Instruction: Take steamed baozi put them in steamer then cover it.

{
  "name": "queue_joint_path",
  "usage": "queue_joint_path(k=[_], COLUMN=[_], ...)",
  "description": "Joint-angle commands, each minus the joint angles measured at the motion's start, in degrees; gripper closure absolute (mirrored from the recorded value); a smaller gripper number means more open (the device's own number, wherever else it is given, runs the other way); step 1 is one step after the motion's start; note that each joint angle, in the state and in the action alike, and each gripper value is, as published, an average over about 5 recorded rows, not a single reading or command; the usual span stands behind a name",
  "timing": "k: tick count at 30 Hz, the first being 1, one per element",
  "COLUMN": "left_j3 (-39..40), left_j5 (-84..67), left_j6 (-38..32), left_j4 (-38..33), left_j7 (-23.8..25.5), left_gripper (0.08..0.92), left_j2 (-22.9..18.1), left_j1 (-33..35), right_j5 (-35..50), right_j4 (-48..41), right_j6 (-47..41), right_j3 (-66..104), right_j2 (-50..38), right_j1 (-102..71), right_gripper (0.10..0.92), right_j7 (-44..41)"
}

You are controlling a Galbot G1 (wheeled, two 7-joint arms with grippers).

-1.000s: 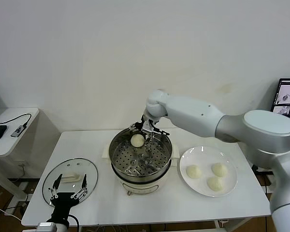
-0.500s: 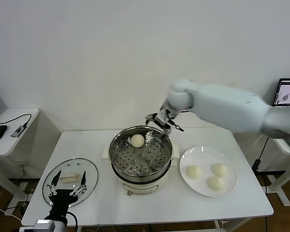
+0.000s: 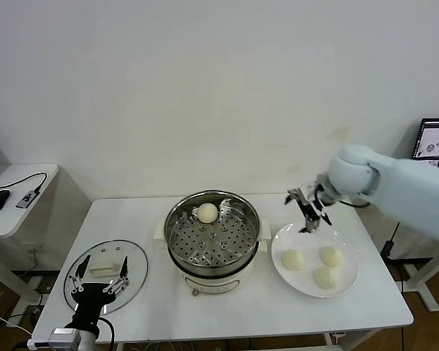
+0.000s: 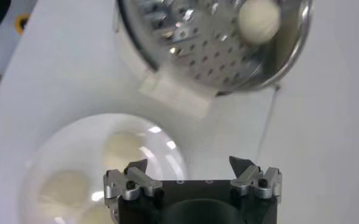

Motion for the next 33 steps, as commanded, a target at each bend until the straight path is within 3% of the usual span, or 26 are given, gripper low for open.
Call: queue_joint_path(k=[1, 11, 23, 33], left_j3=[-0.83, -1.17, -1.00, -1.09], left_j5=[-0.02, 0.04, 0.04, -0.26], left_j6=[0.07, 0.14, 0.18, 0.30], left_j4=[0.03, 0.47, 1.31, 1.30], left_j7=[0.01, 0.03, 0.07, -0.01], left_gripper=[0.177, 0.177, 0.177, 0.177], left_j2=[0.23, -0.41, -0.53, -0.47], left_j1=[0.45, 0.36, -0.24, -0.06], right_j5=[-3.75, -6.07, -7.22, -8.46], right_j4=[-1.26, -11.11, -15.33, -17.53], right_j6=[-4.34, -2.50, -1.81, -1.72], right_j3=[8.64, 12.73, 13.02, 14.05], right_j2=[-3.53, 5.67, 10.55, 12.14], right_j1=[-15.79, -22.36, -23.88, -24.44], right_gripper=[0.203, 0.203, 0.204, 0.259], right_j7=[0.70, 1.39, 1.39, 1.74])
